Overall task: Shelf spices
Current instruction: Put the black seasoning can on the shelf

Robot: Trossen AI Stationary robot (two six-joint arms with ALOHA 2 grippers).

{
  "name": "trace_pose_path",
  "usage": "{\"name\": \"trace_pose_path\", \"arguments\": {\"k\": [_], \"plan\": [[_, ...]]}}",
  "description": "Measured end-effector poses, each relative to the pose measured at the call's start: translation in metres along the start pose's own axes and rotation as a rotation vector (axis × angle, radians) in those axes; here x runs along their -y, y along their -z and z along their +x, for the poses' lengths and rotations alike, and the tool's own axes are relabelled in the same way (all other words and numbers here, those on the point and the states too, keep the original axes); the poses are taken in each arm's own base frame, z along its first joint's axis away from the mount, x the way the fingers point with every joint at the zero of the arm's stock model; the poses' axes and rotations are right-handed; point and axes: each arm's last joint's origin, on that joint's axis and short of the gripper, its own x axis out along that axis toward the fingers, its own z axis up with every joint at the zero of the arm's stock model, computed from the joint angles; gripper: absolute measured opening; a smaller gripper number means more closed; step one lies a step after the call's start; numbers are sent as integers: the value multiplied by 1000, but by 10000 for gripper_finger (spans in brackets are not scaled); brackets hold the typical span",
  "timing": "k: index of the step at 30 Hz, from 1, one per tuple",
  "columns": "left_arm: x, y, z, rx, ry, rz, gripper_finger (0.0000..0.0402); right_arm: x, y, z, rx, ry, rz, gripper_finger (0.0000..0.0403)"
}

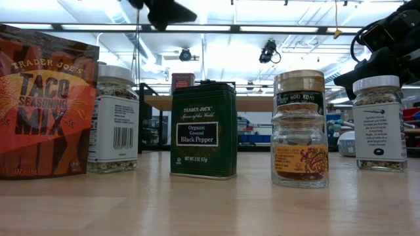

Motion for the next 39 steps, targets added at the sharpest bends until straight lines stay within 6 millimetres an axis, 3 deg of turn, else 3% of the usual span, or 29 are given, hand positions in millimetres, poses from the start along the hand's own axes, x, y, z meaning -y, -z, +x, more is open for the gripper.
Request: {"name": "trace_pose_path", "arguments": {"k": [3,10,20,29,39], "plan": [[14,-10,8,-101,5,69,319,0,0,0,0,-1,0,8],[40,-13,42,-313,67,127,312,0,0,0,0,0,0,8],[78,4,94,-499,137,192,312,0,0,0,0,0,0,8],[91,24,133,-624,139,198,312,0,0,0,0,0,0,8],[93,34,145,-656,140,202,307,0,0,0,0,0,0,8]]}}
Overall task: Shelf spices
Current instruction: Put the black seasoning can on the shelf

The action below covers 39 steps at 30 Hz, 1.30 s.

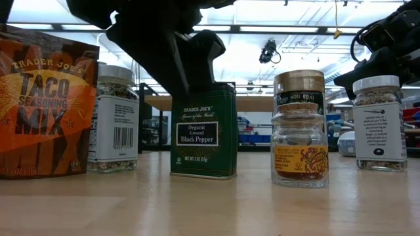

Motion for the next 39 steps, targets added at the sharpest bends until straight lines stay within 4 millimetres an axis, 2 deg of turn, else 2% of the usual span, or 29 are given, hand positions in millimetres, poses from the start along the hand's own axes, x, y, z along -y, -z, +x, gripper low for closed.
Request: {"name": "trace_pose_path", "arguments": {"k": [4,12,16,22,26,33,39], "plan": [[-1,0,0,-3,-8,-1,280,0,0,0,0,0,0,8],[-1,-1,1,5,-21,-1,180,0,0,0,0,0,0,8],[-2,-1,1,8,-32,2,144,0,0,0,0,0,0,8],[-5,-1,1,8,-34,11,137,0,0,0,0,0,0,8],[-14,0,-5,13,-45,-4,140,0,0,0,0,0,0,8],[-39,3,-45,53,-79,-30,140,0,0,0,0,0,0,8],[-74,17,-97,69,-189,-75,140,0,0,0,0,0,0,8]]}}
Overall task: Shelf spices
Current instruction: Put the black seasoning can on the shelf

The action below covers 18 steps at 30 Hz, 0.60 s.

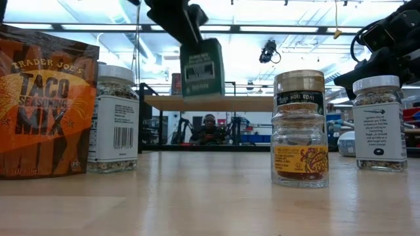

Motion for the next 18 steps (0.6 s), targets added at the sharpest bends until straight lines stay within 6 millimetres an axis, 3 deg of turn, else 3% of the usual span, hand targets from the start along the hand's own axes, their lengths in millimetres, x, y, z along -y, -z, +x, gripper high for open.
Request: {"name": "trace_pose_path", "arguments": {"k": [9,18], "plan": [[-78,34,-62,13,-146,-150,140,0,0,0,0,0,0,8],[-137,64,-80,-11,-286,-214,140,0,0,0,0,0,0,8]]}}
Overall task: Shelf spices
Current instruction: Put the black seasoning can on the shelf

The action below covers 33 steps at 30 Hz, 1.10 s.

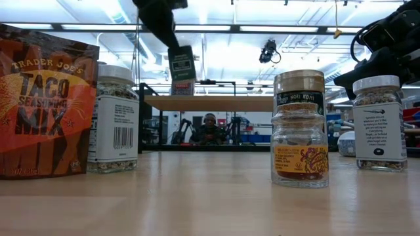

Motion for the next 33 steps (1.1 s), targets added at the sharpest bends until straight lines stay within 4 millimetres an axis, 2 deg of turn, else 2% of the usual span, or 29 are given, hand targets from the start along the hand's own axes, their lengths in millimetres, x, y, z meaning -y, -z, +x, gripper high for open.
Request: {"name": "trace_pose_path", "arguments": {"k": [7,14,22,33], "plan": [[-30,10,4,-2,-12,-16,140,0,0,0,0,0,0,8],[-47,19,9,-13,7,-3,140,0,0,0,0,0,0,8],[-49,21,12,-9,34,71,140,0,0,0,0,0,0,8],[-50,20,12,1,27,68,140,0,0,0,0,0,0,8]]}}
